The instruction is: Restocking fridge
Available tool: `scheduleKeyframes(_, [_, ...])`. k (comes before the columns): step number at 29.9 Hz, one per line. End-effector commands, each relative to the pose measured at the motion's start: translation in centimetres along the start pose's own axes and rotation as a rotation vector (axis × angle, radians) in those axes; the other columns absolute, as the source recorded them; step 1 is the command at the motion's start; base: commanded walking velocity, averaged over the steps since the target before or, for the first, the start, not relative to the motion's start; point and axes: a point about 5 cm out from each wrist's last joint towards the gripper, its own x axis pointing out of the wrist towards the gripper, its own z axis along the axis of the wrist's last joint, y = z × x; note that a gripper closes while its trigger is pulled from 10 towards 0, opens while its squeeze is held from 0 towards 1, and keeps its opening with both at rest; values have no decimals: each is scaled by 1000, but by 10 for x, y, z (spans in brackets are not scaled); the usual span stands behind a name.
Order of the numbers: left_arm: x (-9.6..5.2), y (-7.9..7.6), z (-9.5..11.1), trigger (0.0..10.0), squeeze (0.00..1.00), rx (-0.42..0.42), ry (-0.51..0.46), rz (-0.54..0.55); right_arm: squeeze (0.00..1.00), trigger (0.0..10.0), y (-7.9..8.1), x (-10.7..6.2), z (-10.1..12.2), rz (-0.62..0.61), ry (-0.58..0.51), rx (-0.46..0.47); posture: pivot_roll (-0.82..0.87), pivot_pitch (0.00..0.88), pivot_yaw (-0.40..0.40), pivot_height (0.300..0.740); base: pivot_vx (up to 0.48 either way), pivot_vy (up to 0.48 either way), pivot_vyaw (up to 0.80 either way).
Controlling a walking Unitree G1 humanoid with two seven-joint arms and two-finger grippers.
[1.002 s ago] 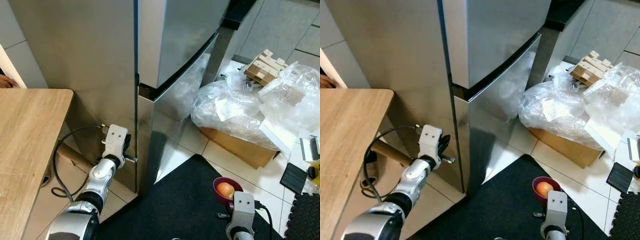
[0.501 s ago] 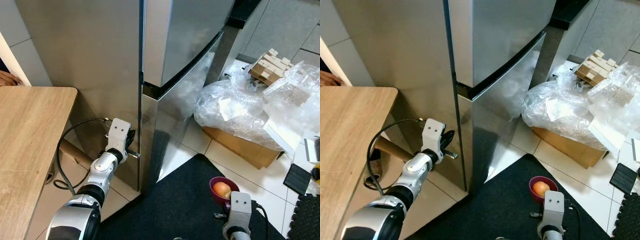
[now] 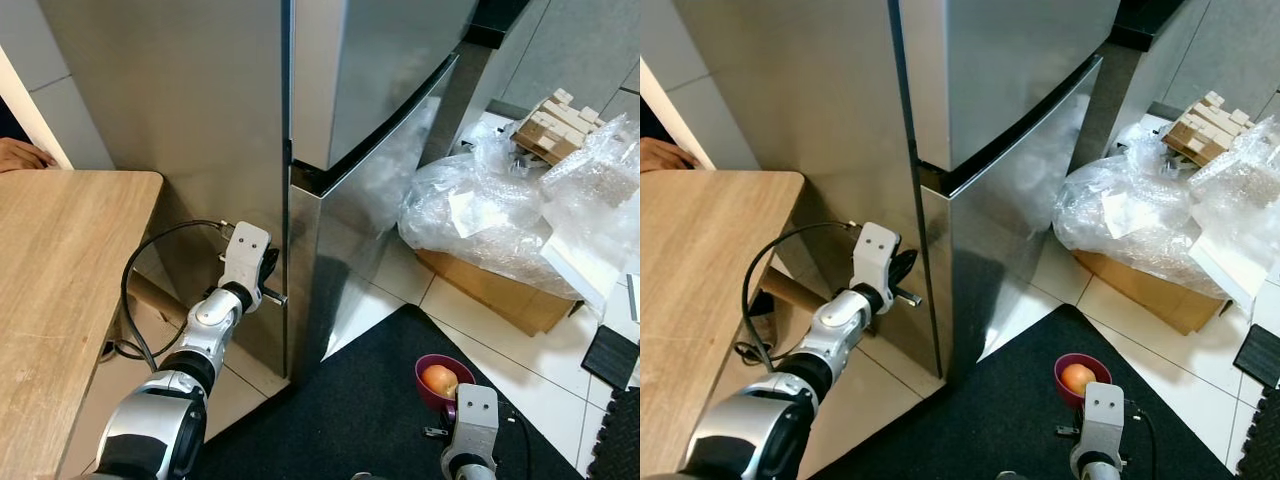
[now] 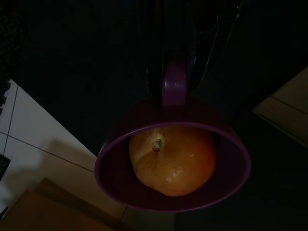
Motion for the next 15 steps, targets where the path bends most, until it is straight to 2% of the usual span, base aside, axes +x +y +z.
scheduleKeyframes(1, [2,-6,-3,10000,0,-3,27,-29,0,10000,-2,-3,-3,-17,-8,10,-92,149,-6,731,0,0,0])
scheduleKeyframes(3, [4,-10,-2,10000,0,23,37,-50,0,10000,-4,-4,-3,-19,-10,8,-97,153,-7,731,0,0,0])
scheduleKeyframes(15, [12,-20,7,10000,0,30,32,-129,0,10000,-10,-5,-3,-29,-17,1,-107,160,-11,731,0,0,0])
